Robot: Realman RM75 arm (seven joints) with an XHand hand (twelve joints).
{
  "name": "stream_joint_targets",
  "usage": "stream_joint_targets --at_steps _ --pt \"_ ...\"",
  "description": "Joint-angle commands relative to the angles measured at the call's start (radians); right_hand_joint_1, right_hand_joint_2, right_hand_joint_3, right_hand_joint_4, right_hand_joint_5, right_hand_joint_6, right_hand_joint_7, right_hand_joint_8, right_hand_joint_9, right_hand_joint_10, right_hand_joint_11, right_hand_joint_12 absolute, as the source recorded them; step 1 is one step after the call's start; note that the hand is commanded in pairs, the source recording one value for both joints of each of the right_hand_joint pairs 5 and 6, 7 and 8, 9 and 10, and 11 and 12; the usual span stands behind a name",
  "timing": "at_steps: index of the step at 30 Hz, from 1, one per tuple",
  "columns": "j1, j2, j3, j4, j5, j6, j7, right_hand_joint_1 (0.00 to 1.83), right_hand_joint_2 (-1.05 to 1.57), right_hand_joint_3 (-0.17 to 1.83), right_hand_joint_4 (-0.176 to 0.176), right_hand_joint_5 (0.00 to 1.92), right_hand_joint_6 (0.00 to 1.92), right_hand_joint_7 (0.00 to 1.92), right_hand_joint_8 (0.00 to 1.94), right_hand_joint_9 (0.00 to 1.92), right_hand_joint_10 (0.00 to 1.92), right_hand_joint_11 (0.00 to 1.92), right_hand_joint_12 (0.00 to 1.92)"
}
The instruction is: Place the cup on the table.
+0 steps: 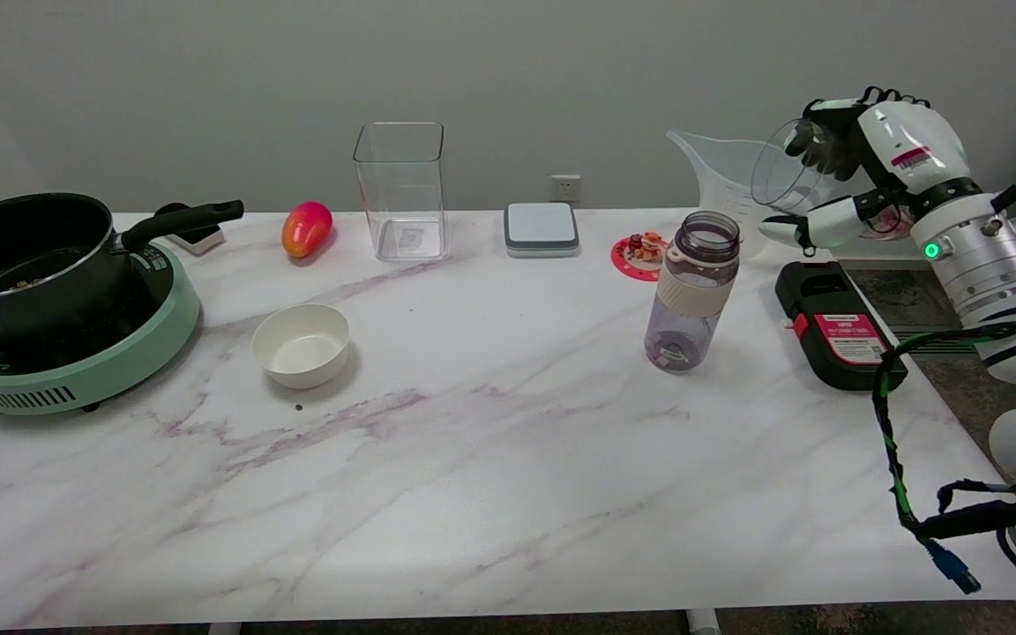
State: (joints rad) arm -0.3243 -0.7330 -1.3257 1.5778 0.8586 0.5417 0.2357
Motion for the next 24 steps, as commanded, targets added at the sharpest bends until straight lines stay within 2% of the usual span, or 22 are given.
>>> stream_joint_targets --at_steps 1,24 --pt "0.009 0.071 0.019 0.047 -0.096 -0.085 0.01 1.44 1.1 0.66 0.0 1.56 1.56 1.58 1.58 1.51 1.51 1.29 1.29" --pt "-0.001 0.079 0.006 0.056 -0.218 -0.114 0.02 1.46 1.05 0.7 0.0 1.55 1.55 1.57 1.57 1.5 1.5 1.29 1.29"
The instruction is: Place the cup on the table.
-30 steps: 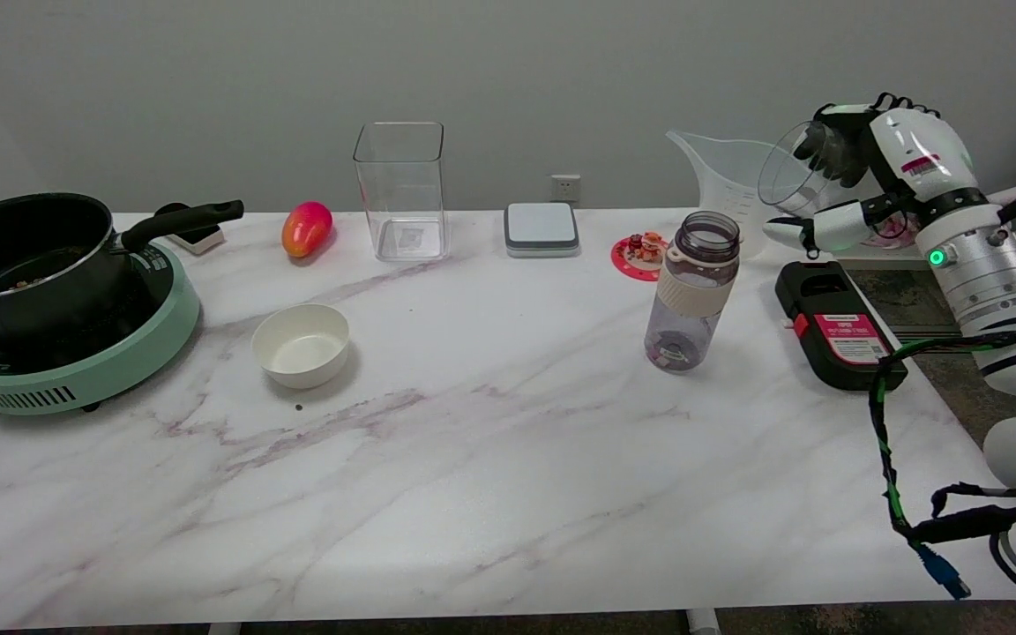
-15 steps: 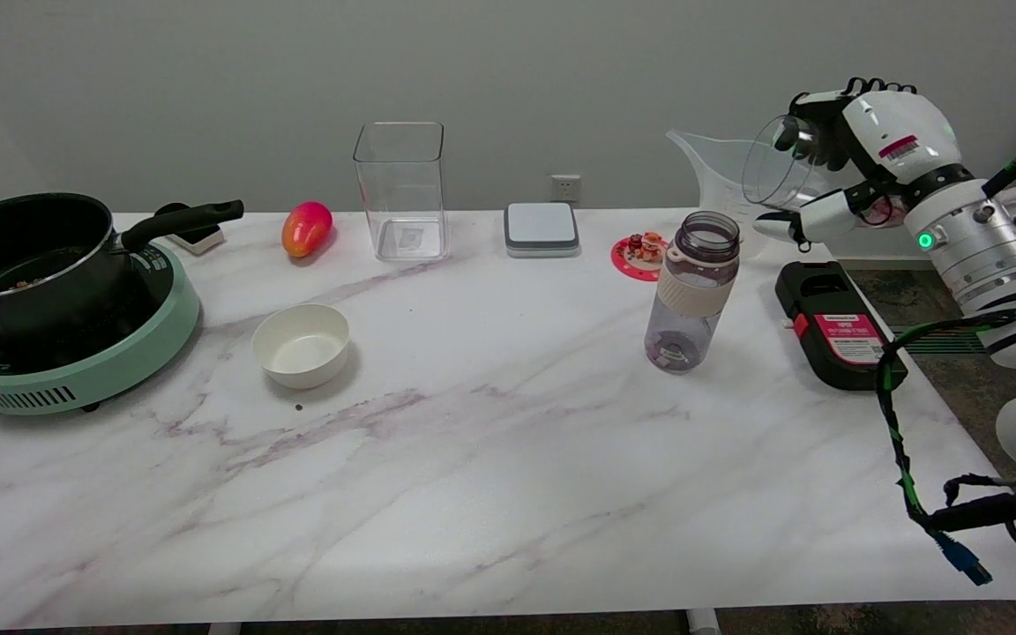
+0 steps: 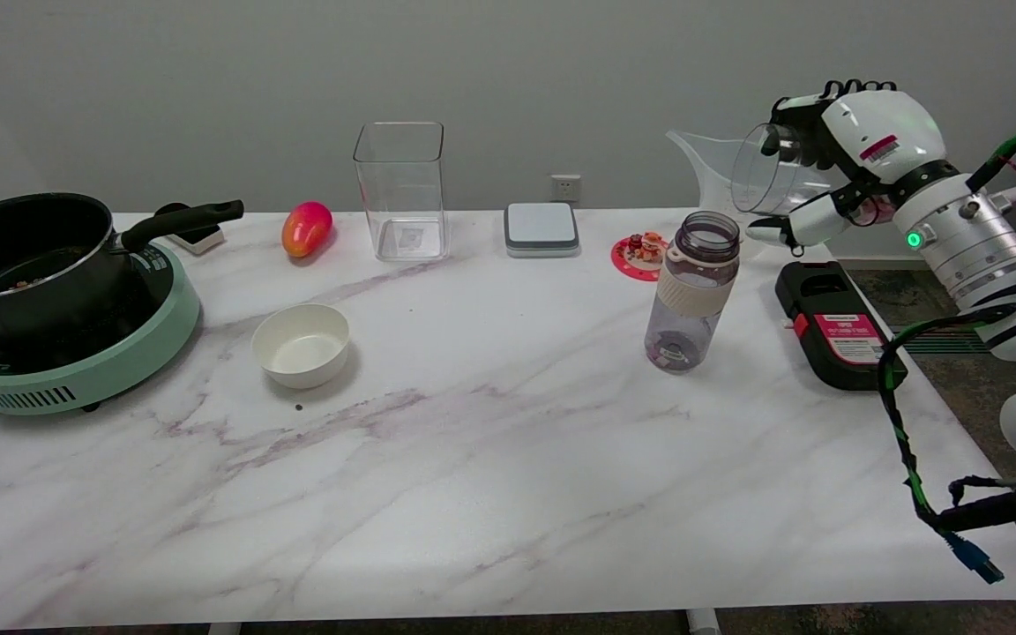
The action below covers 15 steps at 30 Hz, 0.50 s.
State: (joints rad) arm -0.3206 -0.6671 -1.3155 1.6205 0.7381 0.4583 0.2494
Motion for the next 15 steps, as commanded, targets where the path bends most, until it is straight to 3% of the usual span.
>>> stream_joint_targets --at_steps 1,15 --pt "-0.003 0.014 -0.004 0.016 -0.098 -0.038 0.006 1.46 1.04 0.71 0.0 1.55 1.55 1.57 1.57 1.5 1.5 1.29 1.29" --pt "-0.003 0.012 0.019 0.052 -0.142 -0.085 0.001 1.5 0.95 0.81 0.0 1.52 1.52 1.56 1.56 1.49 1.49 1.28 1.28"
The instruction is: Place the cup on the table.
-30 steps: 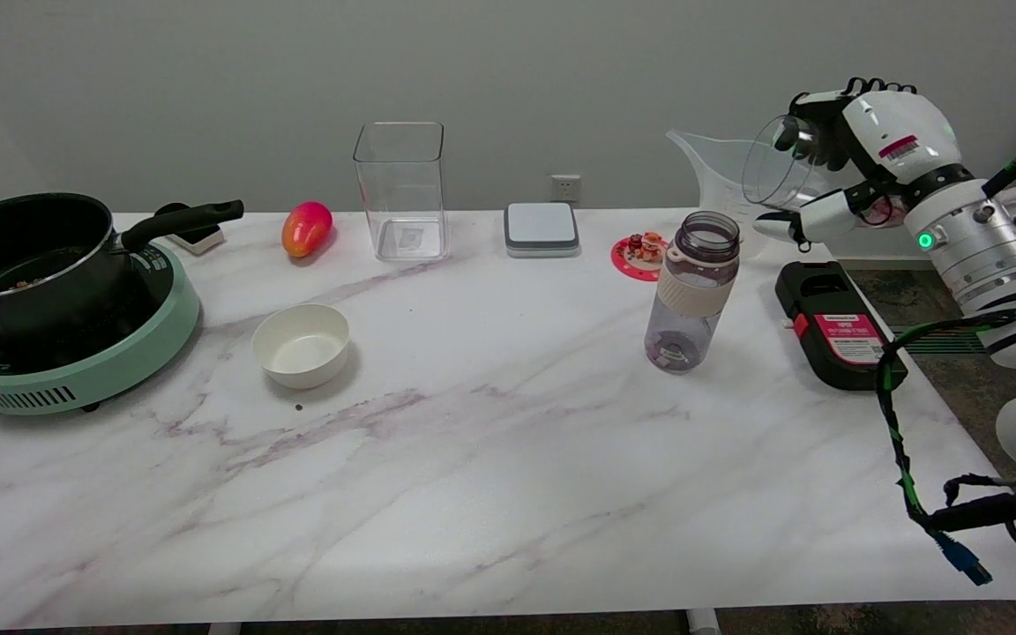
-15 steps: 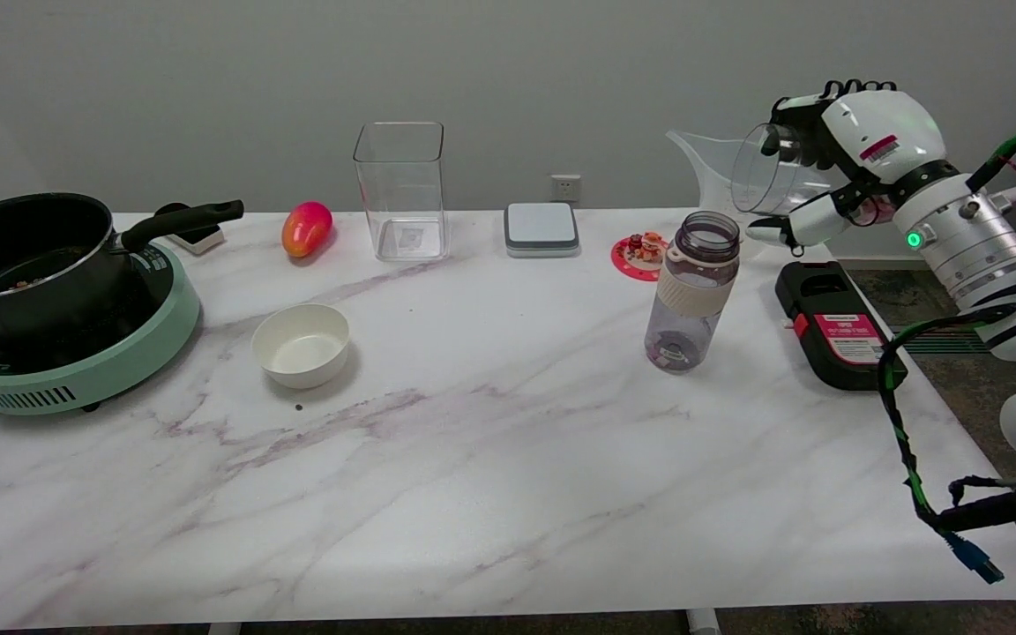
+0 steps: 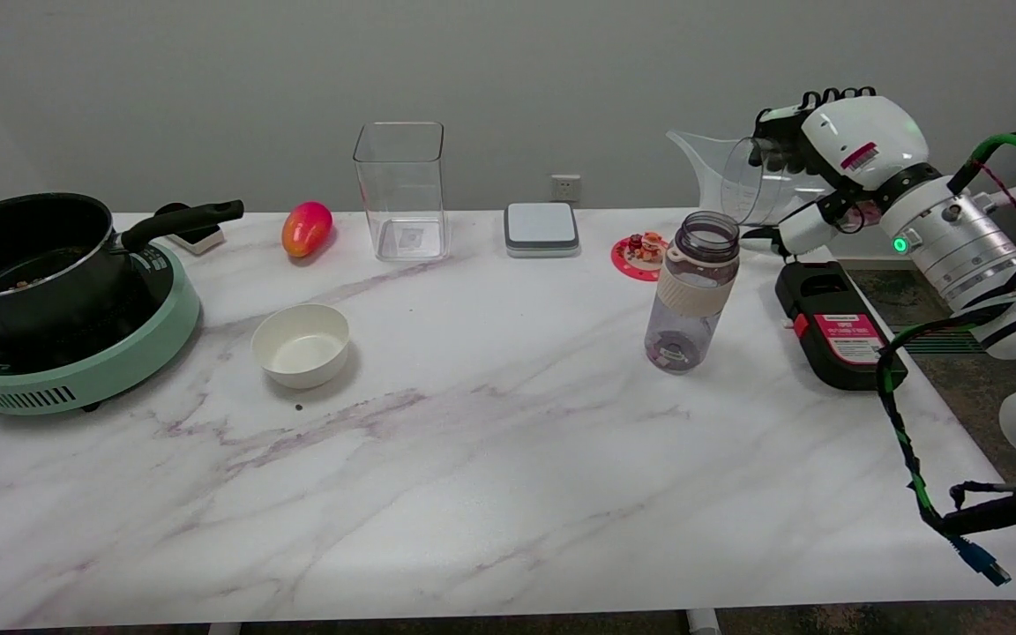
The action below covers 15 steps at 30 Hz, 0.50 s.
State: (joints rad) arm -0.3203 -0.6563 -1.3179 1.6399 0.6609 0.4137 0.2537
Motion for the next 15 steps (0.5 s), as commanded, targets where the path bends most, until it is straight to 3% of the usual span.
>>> stream_joint_targets --at_steps 1,15 --pt "-0.004 0.001 0.024 0.036 -0.066 -0.038 -0.005 1.5 0.95 0.82 0.0 1.52 1.52 1.56 1.56 1.49 1.49 1.28 1.28" --pt "-0.015 0.045 0.064 0.07 -0.139 -0.08 0.009 1.53 0.86 0.91 0.0 1.48 1.48 1.54 1.54 1.48 1.48 1.26 1.26"
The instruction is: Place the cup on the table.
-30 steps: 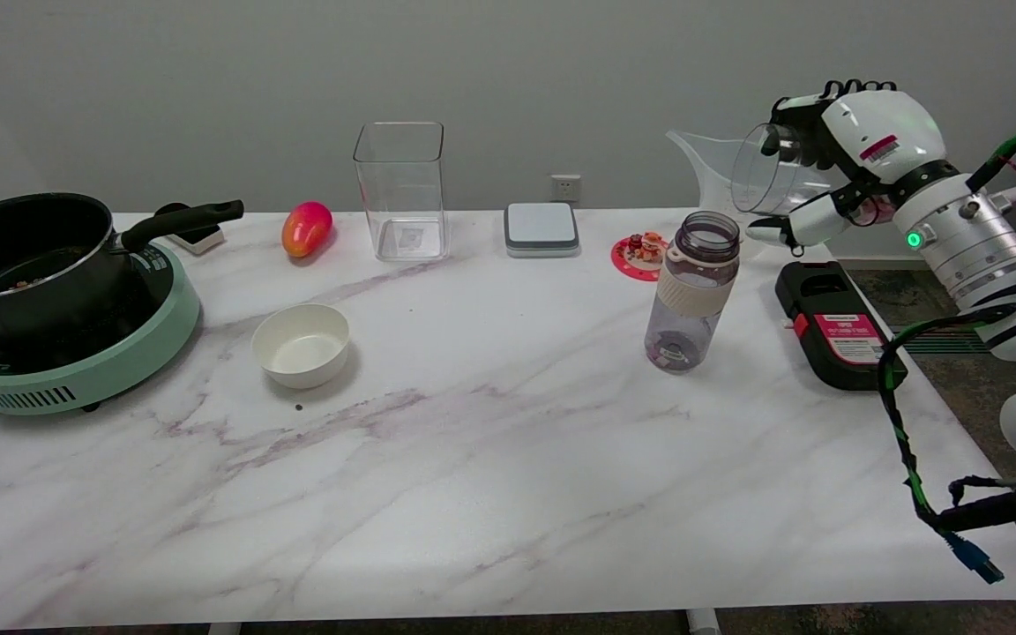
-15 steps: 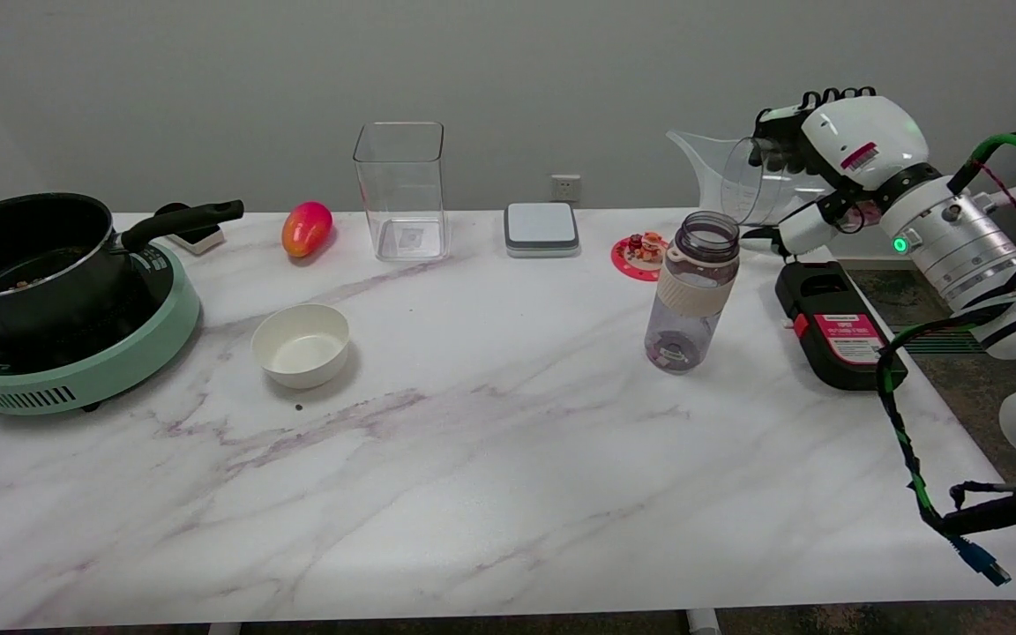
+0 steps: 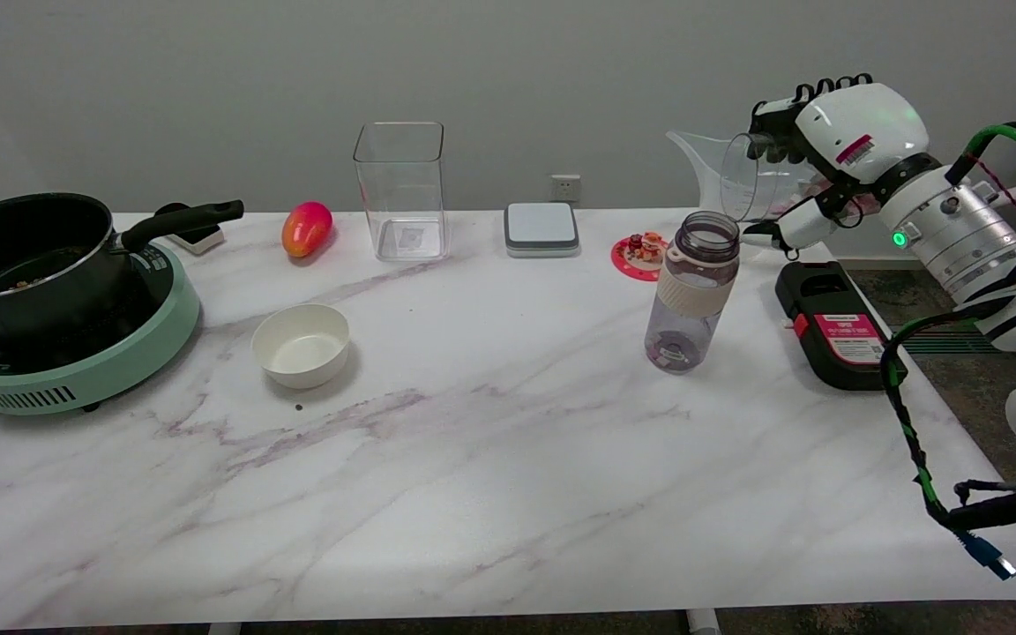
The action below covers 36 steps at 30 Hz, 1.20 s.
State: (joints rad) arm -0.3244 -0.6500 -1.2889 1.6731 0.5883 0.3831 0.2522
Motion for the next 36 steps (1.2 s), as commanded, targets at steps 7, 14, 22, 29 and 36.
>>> stream_joint_targets --at_steps 7,14,22,29,36 --pt "-0.011 0.073 0.028 0.039 -0.066 -0.073 0.012 1.53 0.83 0.94 0.0 1.48 1.48 1.54 1.54 1.47 1.47 1.26 1.26" --pt "-0.009 0.076 0.028 0.046 -0.078 -0.086 0.012 1.54 0.81 0.97 0.0 1.47 1.47 1.54 1.54 1.47 1.47 1.25 1.25" --pt "-0.009 0.076 0.03 0.062 -0.101 -0.116 0.012 1.54 0.79 0.98 0.0 1.46 1.46 1.53 1.53 1.46 1.46 1.25 1.25" --pt "-0.009 0.08 0.029 0.073 -0.112 -0.143 0.012 1.55 0.75 1.01 0.0 1.45 1.45 1.53 1.53 1.45 1.45 1.25 1.25" --pt "-0.007 0.084 0.025 0.082 -0.112 -0.168 0.01 1.56 0.72 1.04 0.0 1.45 1.45 1.52 1.52 1.45 1.45 1.24 1.24"
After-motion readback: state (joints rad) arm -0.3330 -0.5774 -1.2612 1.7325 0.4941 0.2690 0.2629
